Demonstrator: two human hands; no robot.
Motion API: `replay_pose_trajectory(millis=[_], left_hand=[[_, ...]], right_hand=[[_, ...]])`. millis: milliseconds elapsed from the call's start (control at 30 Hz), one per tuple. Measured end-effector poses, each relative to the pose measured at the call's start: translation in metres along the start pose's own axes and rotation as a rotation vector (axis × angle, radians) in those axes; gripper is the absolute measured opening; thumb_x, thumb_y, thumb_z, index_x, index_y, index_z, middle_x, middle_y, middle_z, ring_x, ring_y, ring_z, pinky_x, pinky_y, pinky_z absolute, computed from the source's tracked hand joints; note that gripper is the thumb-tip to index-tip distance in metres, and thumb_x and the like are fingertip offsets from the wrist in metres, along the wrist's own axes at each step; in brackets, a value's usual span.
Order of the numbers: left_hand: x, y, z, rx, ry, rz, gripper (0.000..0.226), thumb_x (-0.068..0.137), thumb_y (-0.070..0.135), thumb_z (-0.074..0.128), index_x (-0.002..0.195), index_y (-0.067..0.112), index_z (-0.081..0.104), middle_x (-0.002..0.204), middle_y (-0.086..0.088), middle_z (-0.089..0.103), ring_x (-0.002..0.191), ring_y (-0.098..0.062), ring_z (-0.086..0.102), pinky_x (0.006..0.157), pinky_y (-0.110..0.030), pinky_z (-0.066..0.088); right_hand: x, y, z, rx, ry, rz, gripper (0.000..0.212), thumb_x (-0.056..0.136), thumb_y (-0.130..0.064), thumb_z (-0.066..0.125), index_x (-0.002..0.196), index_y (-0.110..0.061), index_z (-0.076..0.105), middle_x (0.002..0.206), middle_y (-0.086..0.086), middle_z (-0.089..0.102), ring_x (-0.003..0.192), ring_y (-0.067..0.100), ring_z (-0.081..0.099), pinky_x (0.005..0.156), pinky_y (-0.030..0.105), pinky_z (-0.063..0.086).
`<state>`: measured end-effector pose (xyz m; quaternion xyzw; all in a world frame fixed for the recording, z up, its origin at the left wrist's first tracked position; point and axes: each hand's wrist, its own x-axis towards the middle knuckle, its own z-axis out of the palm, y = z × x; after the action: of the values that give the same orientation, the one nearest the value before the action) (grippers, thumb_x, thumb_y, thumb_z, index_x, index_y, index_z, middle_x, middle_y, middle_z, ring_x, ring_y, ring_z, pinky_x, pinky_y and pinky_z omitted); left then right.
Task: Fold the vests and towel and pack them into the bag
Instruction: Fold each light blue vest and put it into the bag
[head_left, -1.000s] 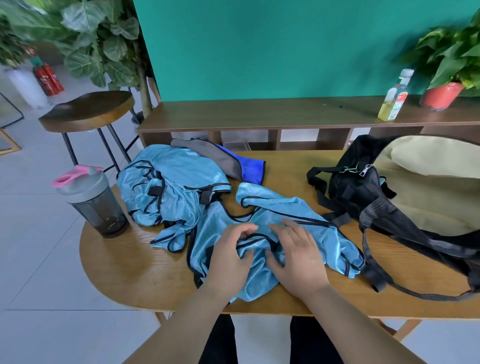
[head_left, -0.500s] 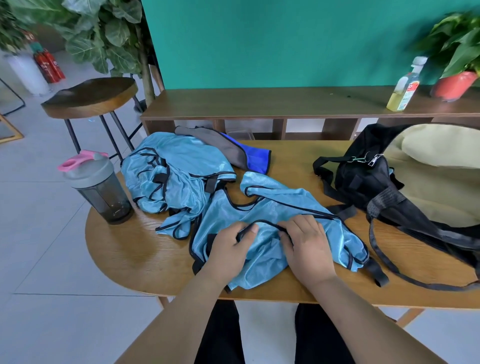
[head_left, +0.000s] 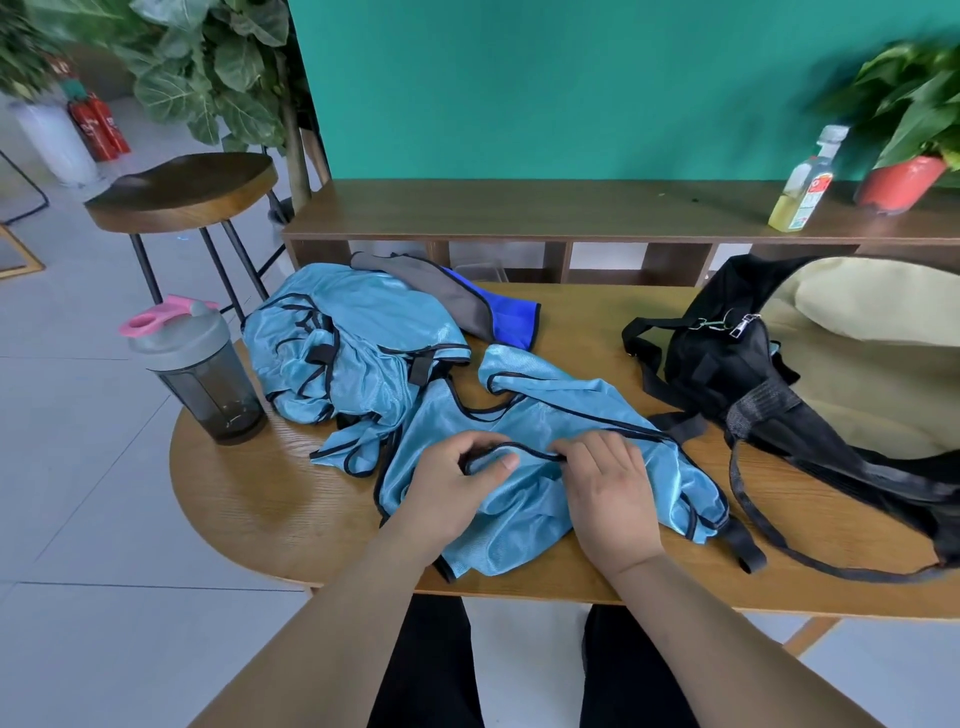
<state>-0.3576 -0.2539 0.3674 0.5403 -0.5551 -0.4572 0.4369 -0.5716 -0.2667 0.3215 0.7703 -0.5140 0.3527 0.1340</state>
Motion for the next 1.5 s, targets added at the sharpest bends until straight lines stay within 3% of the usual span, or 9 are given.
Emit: replay_pose_trajectory(millis=[167, 367, 633, 867, 967, 1200, 1300, 1400, 1500], left_hand=[[0.0, 0.011, -0.017, 0.242, -0.025, 0.096, 0.022, 0.104, 0.041, 0.063, 0.095, 0.024, 0.074, 0.073, 0.003, 0.063, 0.065, -0.006, 0.055, 0.066, -0.026, 0.045], [0.007, 0.05, -0.057, 0.217, 0.117, 0.25, 0.01, 0.1, 0.029, 0.071, 0.097, 0.021, 0.077, 0.084, 0.001, 0.063, 0.07, -0.004, 0.054, 0.066, -0.016, 0.042], [0.026, 0.081, -0.102, 0.115, 0.296, 0.234, 0.005, 0.097, 0.028, 0.076, 0.094, 0.024, 0.078, 0.074, 0.017, 0.067, 0.067, 0.001, 0.056, 0.067, -0.015, 0.045], [0.032, 0.067, -0.115, 0.043, 0.426, 0.164, 0.01, 0.098, 0.036, 0.073, 0.099, 0.027, 0.077, 0.088, 0.011, 0.073, 0.077, -0.013, 0.062, 0.077, -0.043, 0.056], [0.034, 0.061, -0.114, 0.015, 0.5, 0.144, 0.007, 0.1, 0.036, 0.072, 0.097, 0.03, 0.076, 0.099, 0.003, 0.076, 0.093, -0.016, 0.068, 0.092, -0.048, 0.057], [0.043, 0.048, -0.123, 0.069, 0.569, 0.116, 0.017, 0.098, 0.046, 0.072, 0.084, 0.036, 0.073, 0.093, -0.021, 0.07, 0.073, -0.023, 0.055, 0.065, -0.047, 0.049], [0.045, 0.048, -0.128, 0.079, 0.565, 0.089, 0.017, 0.096, 0.049, 0.073, 0.088, 0.034, 0.076, 0.096, -0.01, 0.075, 0.085, -0.028, 0.067, 0.086, -0.055, 0.058], [0.046, 0.049, -0.131, 0.072, 0.534, 0.067, 0.016, 0.096, 0.048, 0.073, 0.088, 0.035, 0.077, 0.096, -0.002, 0.076, 0.102, -0.032, 0.07, 0.094, -0.055, 0.058], [0.046, 0.05, -0.129, 0.043, 0.495, 0.041, 0.018, 0.097, 0.046, 0.073, 0.092, 0.03, 0.077, 0.1, -0.002, 0.076, 0.106, -0.031, 0.069, 0.098, -0.055, 0.057]], right_hand=[[0.004, 0.0, -0.002, -0.026, -0.02, -0.026, 0.019, 0.098, -0.009, 0.07, 0.117, -0.015, 0.072, 0.099, 0.001, 0.063, 0.097, 0.026, 0.059, 0.104, 0.043, 0.046], [0.04, 0.025, -0.021, -0.121, -0.108, 0.078, 0.025, 0.079, -0.006, 0.081, 0.101, -0.017, 0.079, 0.089, -0.002, 0.057, 0.095, 0.029, 0.054, 0.1, 0.042, 0.044], [0.099, 0.062, -0.09, 0.074, -0.263, 0.425, 0.021, 0.095, -0.021, 0.064, 0.114, -0.026, 0.071, 0.108, -0.005, 0.069, 0.098, 0.022, 0.065, 0.081, 0.039, 0.056], [0.093, 0.083, -0.108, 0.194, -0.227, 0.481, 0.021, 0.104, -0.018, 0.06, 0.122, -0.021, 0.07, 0.121, -0.003, 0.064, 0.108, 0.017, 0.061, 0.09, 0.031, 0.048], [0.089, 0.085, -0.11, 0.232, -0.213, 0.536, 0.02, 0.107, -0.022, 0.056, 0.122, -0.023, 0.068, 0.113, -0.006, 0.068, 0.1, 0.014, 0.062, 0.084, 0.033, 0.05], [0.09, 0.096, -0.118, 0.38, -0.176, 0.681, 0.038, 0.105, -0.048, 0.057, 0.094, -0.013, 0.068, 0.074, -0.001, 0.065, 0.066, 0.02, 0.059, 0.06, 0.032, 0.042], [0.093, 0.101, -0.126, 0.622, -0.28, 0.793, 0.065, 0.1, -0.067, 0.053, 0.102, -0.003, 0.066, 0.084, 0.023, 0.063, 0.073, 0.03, 0.063, 0.074, 0.038, 0.053], [0.097, 0.098, -0.137, 0.863, -0.321, 0.863, 0.05, 0.101, -0.062, 0.056, 0.107, -0.017, 0.078, 0.104, 0.003, 0.08, 0.103, 0.024, 0.075, 0.096, 0.043, 0.057], [0.099, 0.097, -0.145, 1.053, -0.36, 0.839, 0.043, 0.101, -0.052, 0.062, 0.116, -0.014, 0.076, 0.115, 0.009, 0.079, 0.112, 0.03, 0.074, 0.102, 0.046, 0.054]])
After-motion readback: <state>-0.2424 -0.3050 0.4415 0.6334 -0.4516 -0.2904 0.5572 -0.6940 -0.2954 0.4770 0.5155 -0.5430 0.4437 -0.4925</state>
